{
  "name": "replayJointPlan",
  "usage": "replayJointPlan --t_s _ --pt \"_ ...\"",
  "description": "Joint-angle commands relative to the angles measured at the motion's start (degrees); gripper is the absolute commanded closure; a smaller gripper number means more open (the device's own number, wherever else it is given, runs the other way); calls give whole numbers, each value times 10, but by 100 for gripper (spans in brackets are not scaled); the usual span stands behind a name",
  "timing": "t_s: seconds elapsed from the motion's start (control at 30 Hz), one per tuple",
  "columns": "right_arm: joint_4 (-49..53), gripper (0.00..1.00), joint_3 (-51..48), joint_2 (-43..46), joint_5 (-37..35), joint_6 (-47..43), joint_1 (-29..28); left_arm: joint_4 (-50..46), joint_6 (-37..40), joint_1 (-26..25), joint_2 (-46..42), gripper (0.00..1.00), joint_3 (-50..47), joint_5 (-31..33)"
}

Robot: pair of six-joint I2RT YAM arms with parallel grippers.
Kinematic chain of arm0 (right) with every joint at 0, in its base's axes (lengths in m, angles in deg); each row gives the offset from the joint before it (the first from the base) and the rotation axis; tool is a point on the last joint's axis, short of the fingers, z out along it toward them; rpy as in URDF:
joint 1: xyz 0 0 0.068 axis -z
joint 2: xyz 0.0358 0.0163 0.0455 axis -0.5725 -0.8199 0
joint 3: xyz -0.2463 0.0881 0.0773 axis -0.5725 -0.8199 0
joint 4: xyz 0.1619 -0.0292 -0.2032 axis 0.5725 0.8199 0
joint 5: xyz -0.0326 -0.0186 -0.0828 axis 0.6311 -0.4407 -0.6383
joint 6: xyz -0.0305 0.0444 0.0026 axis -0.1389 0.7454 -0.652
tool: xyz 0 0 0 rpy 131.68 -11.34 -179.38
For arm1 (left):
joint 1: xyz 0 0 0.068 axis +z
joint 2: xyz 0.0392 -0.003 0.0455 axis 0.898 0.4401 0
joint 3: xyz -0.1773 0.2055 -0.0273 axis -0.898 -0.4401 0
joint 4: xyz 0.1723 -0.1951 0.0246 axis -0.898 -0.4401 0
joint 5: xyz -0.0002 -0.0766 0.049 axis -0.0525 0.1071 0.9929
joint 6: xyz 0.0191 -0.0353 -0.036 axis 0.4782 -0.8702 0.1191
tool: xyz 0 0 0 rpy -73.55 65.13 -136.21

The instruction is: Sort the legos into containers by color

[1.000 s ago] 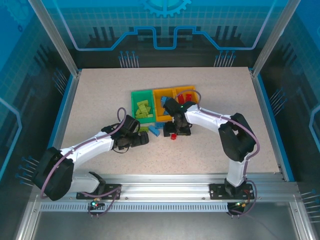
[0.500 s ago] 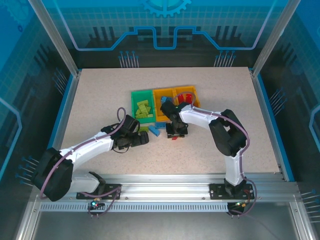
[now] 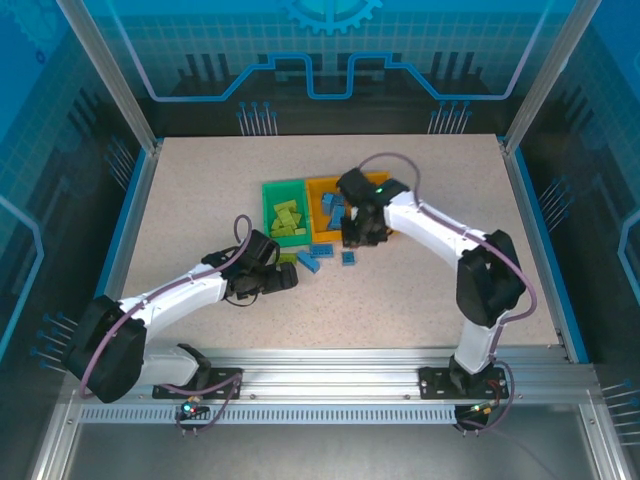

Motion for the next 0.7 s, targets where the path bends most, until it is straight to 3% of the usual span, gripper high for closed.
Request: replayJointPlan --t_s 0.0,0.3,0.47,0.6,0.67 --pt "12 72 58 -9 1 -43 63 0 -5 -3 4 1 14 4" --pt "47 72 247 -172 4 -67 125 1 -6 -4 15 1 23 0" --pt "67 65 302 -233 13 -62 146 8 -7 -3 26 1 32 -9" --pt "65 45 320 -247 36 -71 155 12 -8 -4 34 1 35 -12" --pt "63 24 317 -241 46 -79 154 13 -9 -4 37 1 33 -12"
